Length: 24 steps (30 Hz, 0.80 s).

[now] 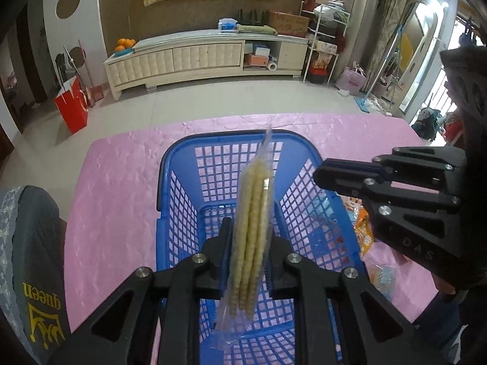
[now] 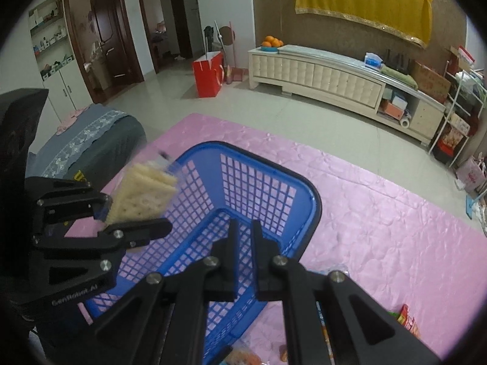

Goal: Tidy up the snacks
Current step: 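Carry the cracker pack over the blue basket and open the left gripper, then move the left gripper to the pile and grasp the Dan Huang Su pastry bag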

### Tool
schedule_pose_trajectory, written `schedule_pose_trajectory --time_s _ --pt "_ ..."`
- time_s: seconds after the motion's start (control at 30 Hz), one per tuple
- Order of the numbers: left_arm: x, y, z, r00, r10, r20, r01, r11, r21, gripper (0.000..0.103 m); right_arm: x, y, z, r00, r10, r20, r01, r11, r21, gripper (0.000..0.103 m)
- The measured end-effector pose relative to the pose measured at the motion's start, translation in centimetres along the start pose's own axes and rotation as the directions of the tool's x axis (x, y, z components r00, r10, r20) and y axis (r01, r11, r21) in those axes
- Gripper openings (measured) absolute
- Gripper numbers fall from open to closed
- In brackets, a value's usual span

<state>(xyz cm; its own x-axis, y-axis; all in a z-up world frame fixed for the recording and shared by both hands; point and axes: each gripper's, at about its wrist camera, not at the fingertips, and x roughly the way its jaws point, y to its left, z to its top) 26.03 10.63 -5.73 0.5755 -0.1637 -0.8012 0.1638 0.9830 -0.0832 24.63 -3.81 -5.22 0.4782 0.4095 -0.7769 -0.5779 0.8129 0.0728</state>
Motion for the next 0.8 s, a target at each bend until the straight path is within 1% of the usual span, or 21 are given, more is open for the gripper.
schedule_pose_trajectory --time_s 0.07,0.1,0.13,0.17,0.2,0.23,0.27,0.3,0.33,0.4,0.5,0.6,0.7,0.8 --pt "0.4 0.1 0.0 1.000 0.004 -0.002 -0.004 1.000 0.002 0.016 0.1 -0.3 0.1 1.000 -0.003 0.000 0.003 1.000 0.004 0.010" --pt "0.5 0.1 0.1 1.000 0.005 -0.001 -0.005 1.000 0.008 0.020 0.2 -0.6 0.3 1.000 -0.008 -0.002 0.008 1.000 0.010 0.010" --pt "0.5 0.0 0.2 1.000 0.005 0.009 -0.005 1.000 0.012 0.033 0.3 -0.8 0.4 1.000 -0.015 -0.007 0.015 1.000 0.018 0.010" --pt "0.4 -0.2 0.3 1.000 0.011 0.021 -0.012 1.000 0.014 0.042 0.5 -1.0 0.6 1.000 -0.019 -0.014 0.019 1.000 0.024 0.015" --pt "0.3 -0.3 0.3 0.999 0.021 0.029 -0.022 1.000 0.014 0.049 0.5 -1.2 0.6 0.999 -0.024 -0.022 0.024 0.999 0.034 0.028" --pt "0.2 -0.2 0.3 0.999 0.025 0.033 -0.025 1.000 0.014 0.049 0.5 -1.3 0.6 0.999 -0.033 -0.023 0.034 0.999 0.039 0.037" --pt "0.1 -0.2 0.3 0.999 0.025 0.035 -0.026 1.000 0.013 0.049 0.2 -1.5 0.4 0.999 -0.052 -0.016 0.053 0.998 0.044 0.058" --pt "-0.1 -0.2 0.3 0.999 0.024 0.036 -0.024 1.000 0.012 0.049 -0.1 -1.5 0.3 0.998 -0.066 -0.006 0.066 0.997 0.047 0.072" --pt "-0.3 -0.3 0.3 0.999 0.025 0.035 -0.025 1.000 0.009 0.050 -0.5 -1.6 0.2 0.997 -0.075 0.005 0.075 0.996 0.049 0.074" --pt "-0.6 -0.2 0.1 0.999 0.023 0.038 -0.024 1.000 0.006 0.051 -1.4 -1.8 0.1 0.996 -0.085 0.017 0.084 0.995 0.050 0.076" --pt "-1.4 -0.6 -0.1 0.999 0.019 0.043 -0.019 1.000 0.001 0.051 -2.7 -2.2 -0.4 0.996 -0.083 0.013 0.082 0.995 0.052 0.077" --pt "-2.4 -1.4 -0.3 0.998 0.009 0.057 -0.009 1.000 0.006 0.051 -4.8 -2.5 -1.4 0.994 -0.104 0.027 0.102 0.993 0.054 0.078" --pt "-4.0 -3.2 -0.5 0.997 0.000 0.078 -0.003 0.999 0.035 0.063 -6.8 -3.2 -2.1 0.992 -0.120 0.044 0.116 0.991 0.072 0.081" --pt "-5.2 -5.2 -0.8 0.996 -0.006 0.093 0.000 0.997 0.074 0.064 -9.0 -4.1 -3.4 0.989 -0.132 0.062 0.126 0.988 0.094 0.084"
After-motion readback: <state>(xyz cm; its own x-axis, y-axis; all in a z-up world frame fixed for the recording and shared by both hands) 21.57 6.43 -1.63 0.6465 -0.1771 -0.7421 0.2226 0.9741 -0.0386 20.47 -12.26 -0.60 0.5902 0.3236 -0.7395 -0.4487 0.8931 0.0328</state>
